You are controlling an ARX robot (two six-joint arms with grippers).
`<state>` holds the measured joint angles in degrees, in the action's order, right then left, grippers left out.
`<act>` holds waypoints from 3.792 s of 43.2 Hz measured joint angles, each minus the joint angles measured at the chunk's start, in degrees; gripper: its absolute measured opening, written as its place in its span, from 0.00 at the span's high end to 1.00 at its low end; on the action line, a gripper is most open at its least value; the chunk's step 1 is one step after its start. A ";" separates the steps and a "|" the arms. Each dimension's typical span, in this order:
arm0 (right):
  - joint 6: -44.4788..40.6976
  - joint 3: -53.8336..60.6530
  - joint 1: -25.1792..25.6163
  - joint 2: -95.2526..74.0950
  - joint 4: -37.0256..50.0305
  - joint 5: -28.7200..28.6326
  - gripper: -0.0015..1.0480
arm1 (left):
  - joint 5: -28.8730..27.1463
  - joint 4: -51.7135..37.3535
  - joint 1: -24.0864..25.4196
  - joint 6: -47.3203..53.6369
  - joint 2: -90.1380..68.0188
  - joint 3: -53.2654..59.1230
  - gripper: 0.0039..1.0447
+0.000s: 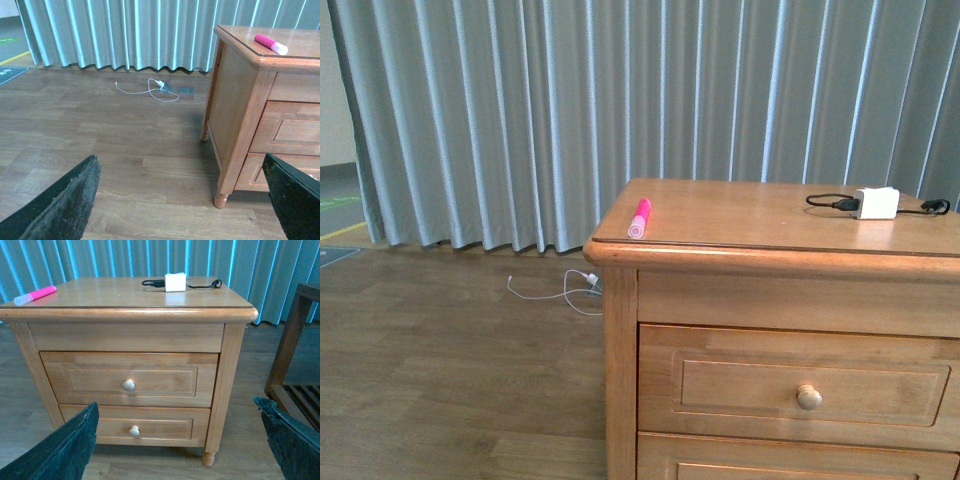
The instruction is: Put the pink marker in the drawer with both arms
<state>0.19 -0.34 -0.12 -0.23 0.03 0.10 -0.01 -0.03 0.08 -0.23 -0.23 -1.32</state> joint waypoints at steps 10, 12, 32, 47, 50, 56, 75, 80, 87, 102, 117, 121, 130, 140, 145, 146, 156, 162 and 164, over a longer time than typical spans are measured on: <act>0.00 0.00 0.00 0.00 0.00 0.00 0.08 | 0.02 0.00 0.00 0.02 0.00 0.00 0.06; 0.00 0.00 0.00 0.00 0.00 0.00 0.08 | 0.00 0.00 0.00 0.02 0.00 0.00 0.06; 0.00 0.00 0.00 0.00 0.00 0.00 0.08 | 0.00 0.00 0.00 0.02 0.00 0.00 0.06; -0.04 -1.44 1.20 -1.79 -4.22 -4.85 0.08 | 0.00 0.00 0.00 0.00 0.00 0.00 0.06; -0.26 -3.52 1.38 -6.97 -8.50 -8.94 0.08 | 0.09 0.00 0.00 0.02 0.00 0.00 0.06; -0.61 -6.51 -2.03 -19.61 -5.38 -8.11 0.08 | 0.02 0.00 0.00 0.02 0.00 0.00 0.06; 1.40 -26.38 -12.83 -82.53 27.30 2.10 0.08 | 0.02 0.00 0.00 0.02 0.00 0.00 0.06; 1.86 -33.05 -14.64 -94.16 31.26 5.14 0.08 | 0.02 0.00 0.00 0.02 0.00 0.00 0.06; 2.27 -40.17 -16.79 -105.26 35.41 8.11 0.08 | 0.02 0.00 0.00 0.02 0.00 0.00 0.06; 4.85 -55.15 -15.54 -119.91 33.35 10.05 0.08 | 0.02 0.00 0.00 0.02 0.00 0.00 0.06; 6.19 -63.10 -14.10 -124.82 28.92 11.98 0.08 | 0.00 0.00 0.00 0.00 0.00 0.00 0.06; 6.08 -63.28 -13.84 -125.17 28.68 12.04 0.08 | 0.00 0.00 0.00 0.02 0.00 0.00 0.06; 6.14 -63.34 -13.07 -125.42 28.74 12.72 0.08 | 0.02 0.00 0.00 0.02 0.00 0.00 0.06; 5.75 -63.32 -12.96 -125.44 29.09 13.92 0.34 | 0.02 0.00 0.00 0.02 0.00 0.00 0.06; 4.39 -63.32 -12.96 -125.48 28.26 13.62 0.54 | 0.02 0.00 0.00 0.02 0.00 0.00 0.06; 4.09 -63.32 -12.96 -125.48 27.98 13.51 0.57 | 0.02 0.00 0.00 0.02 0.00 0.00 0.06; 2.82 -62.99 -13.27 -125.37 27.10 12.66 0.79 | 0.00 0.00 0.00 0.02 0.00 0.00 0.06; 2.84 -60.72 -13.25 -122.92 24.57 10.16 0.79 | 0.02 0.00 0.00 0.02 0.00 0.00 0.06; 2.93 -58.82 -13.16 -121.17 23.58 9.07 0.80 | 0.02 0.00 0.00 0.02 0.00 0.00 0.06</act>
<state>3.11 -59.16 -13.28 -121.40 23.62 9.17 0.01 -0.03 0.08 -0.21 -0.23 -1.32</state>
